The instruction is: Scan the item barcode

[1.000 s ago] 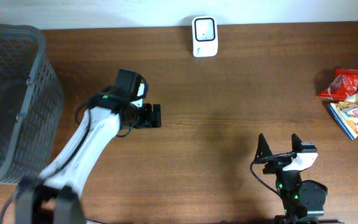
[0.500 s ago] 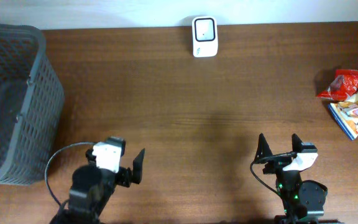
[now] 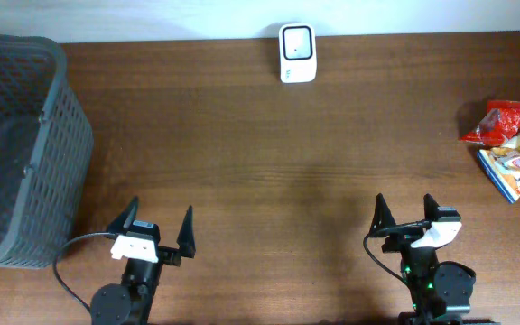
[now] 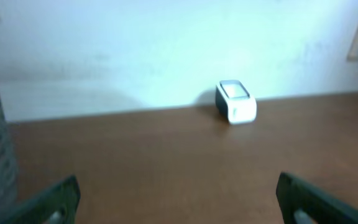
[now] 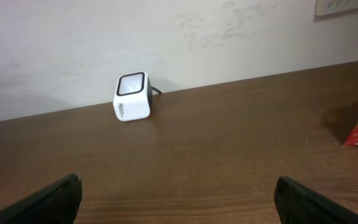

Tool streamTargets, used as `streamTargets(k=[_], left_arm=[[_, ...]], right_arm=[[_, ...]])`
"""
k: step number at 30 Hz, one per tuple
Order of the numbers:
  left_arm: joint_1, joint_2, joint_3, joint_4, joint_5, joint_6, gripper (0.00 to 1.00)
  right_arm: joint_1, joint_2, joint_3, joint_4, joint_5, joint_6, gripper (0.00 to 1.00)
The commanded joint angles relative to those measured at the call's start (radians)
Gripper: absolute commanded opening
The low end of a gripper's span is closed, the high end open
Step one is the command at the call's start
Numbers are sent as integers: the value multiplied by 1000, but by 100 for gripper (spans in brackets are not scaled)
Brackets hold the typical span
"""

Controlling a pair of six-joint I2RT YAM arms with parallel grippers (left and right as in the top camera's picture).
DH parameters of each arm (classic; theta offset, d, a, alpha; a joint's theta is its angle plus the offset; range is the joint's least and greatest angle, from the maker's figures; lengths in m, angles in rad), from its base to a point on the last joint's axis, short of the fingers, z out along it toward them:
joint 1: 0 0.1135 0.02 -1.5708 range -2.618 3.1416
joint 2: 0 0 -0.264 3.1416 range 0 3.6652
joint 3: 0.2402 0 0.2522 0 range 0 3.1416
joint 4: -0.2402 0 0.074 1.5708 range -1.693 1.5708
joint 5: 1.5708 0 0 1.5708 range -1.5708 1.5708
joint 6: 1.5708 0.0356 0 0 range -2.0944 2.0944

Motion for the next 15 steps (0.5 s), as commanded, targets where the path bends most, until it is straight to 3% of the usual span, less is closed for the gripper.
streamTargets(k=[1, 5, 9, 15], left_arm=[[26, -8, -82, 123, -3, 13, 99], [64, -8, -99, 148, -3, 13, 99], [114, -8, -99, 15, -4, 13, 99], [171, -8, -99, 11, -14, 5, 99]], right_arm=[[9, -6, -6, -5, 8, -11, 99], [9, -6, -6, -5, 8, -11, 99], [9, -6, -6, -5, 8, -11, 99], [9, -6, -6, -5, 8, -11, 99]])
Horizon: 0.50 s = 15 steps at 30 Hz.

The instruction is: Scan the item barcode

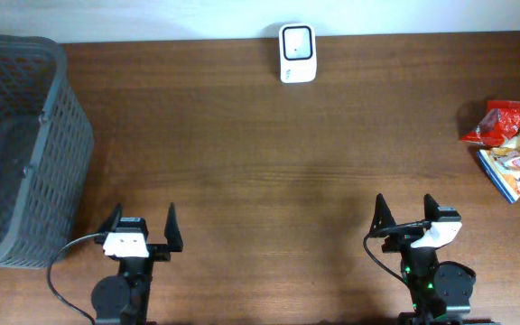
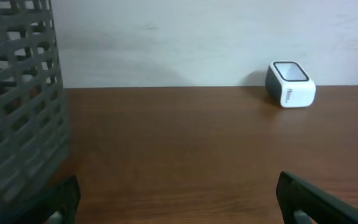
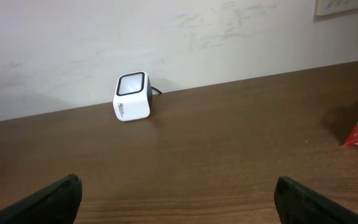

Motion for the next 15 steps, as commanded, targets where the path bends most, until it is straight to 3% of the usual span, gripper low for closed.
streamTargets(k=[1, 10, 15], left_arm=[[7, -6, -5, -7, -13, 5, 99], [7, -6, -5, -8, -30, 4, 99], [7, -6, -5, -3, -118, -18, 99]], right_arm=[[9, -6, -6, -5, 8, -11, 99], [9, -7, -6, -5, 8, -11, 99], [9, -7, -6, -5, 8, -11, 99]])
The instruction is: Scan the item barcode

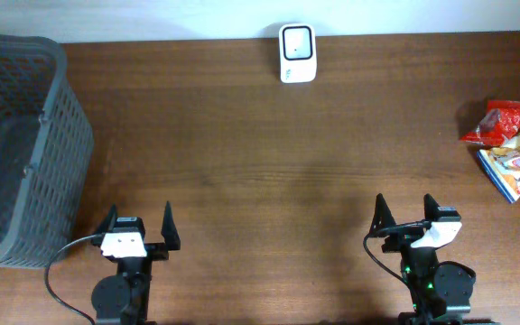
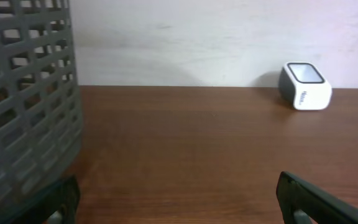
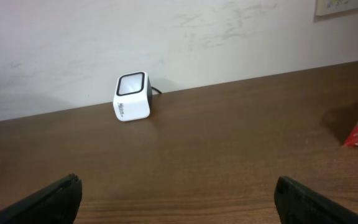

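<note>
The white barcode scanner (image 1: 296, 41) stands at the table's far edge, also seen as a scanner (image 2: 304, 94) and scanner (image 3: 132, 97) in the wrist views. A pile of snack packets (image 1: 511, 143) lies at the right edge; a red packet shows at the right wrist view's edge. My left gripper (image 1: 138, 224) sits open at the near left, nothing between its fingers. My right gripper (image 1: 408, 208) stands open at the near right, empty too.
A dark grey mesh basket (image 1: 18, 144) fills the left side of the table, its wall (image 2: 23, 112) close on my left gripper's left. The wooden table (image 1: 260, 162) runs back to a white wall.
My left gripper has turned slightly further left: the basket takes more of its view and the scanner sits further right. The right arm has not moved.
At first my left gripper was angled toward the right, further out on the table, its view blurred. Half a second later it had drawn back and squared up beside the basket. Now it sits almost the same, still open. The right gripper stayed open and still throughout.
</note>
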Tool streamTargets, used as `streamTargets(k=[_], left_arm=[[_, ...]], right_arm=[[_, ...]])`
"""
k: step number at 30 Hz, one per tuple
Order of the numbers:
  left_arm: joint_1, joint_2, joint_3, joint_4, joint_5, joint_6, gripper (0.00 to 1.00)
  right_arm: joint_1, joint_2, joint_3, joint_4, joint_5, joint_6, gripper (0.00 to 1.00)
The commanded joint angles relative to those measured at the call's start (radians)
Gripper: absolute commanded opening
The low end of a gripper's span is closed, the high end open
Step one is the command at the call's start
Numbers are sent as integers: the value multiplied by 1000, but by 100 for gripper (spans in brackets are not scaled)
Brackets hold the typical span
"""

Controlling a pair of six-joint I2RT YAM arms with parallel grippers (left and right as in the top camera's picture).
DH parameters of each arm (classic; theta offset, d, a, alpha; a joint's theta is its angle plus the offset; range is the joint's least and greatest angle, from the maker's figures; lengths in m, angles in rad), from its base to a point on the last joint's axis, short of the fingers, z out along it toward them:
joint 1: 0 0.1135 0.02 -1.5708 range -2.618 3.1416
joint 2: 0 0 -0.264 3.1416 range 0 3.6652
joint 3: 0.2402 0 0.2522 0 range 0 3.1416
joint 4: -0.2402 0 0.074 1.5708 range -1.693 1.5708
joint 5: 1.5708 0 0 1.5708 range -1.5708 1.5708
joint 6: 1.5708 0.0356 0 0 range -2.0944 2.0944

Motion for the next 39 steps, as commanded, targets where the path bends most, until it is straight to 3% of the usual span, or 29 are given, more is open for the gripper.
streamTargets(k=[1, 28, 30, 31, 33, 35, 39], left_arm=[[5, -6, -5, -1, -83, -13, 99], [5, -6, -4, 7, -92, 18, 99], [5, -6, -4, 7, -92, 18, 99], [5, -6, -4, 7, -92, 18, 99], [5, -6, -4, 7, -92, 18, 99], [5, -6, -4, 6, -92, 18, 99], [5, -6, -4, 7, -92, 18, 99]], right_arm=[[9, -6, -6, -5, 8, -11, 99], [9, -7, -6, -4, 9, -11, 99], [8, -7, -6, -11, 74, -11, 99], [8, -7, -6, -12, 90, -19, 99], [17, -7, -6, -14, 77, -191, 99], [25, -7, -6, -14, 77, -270, 99], [25, -7, -6, -14, 76, -269, 99]])
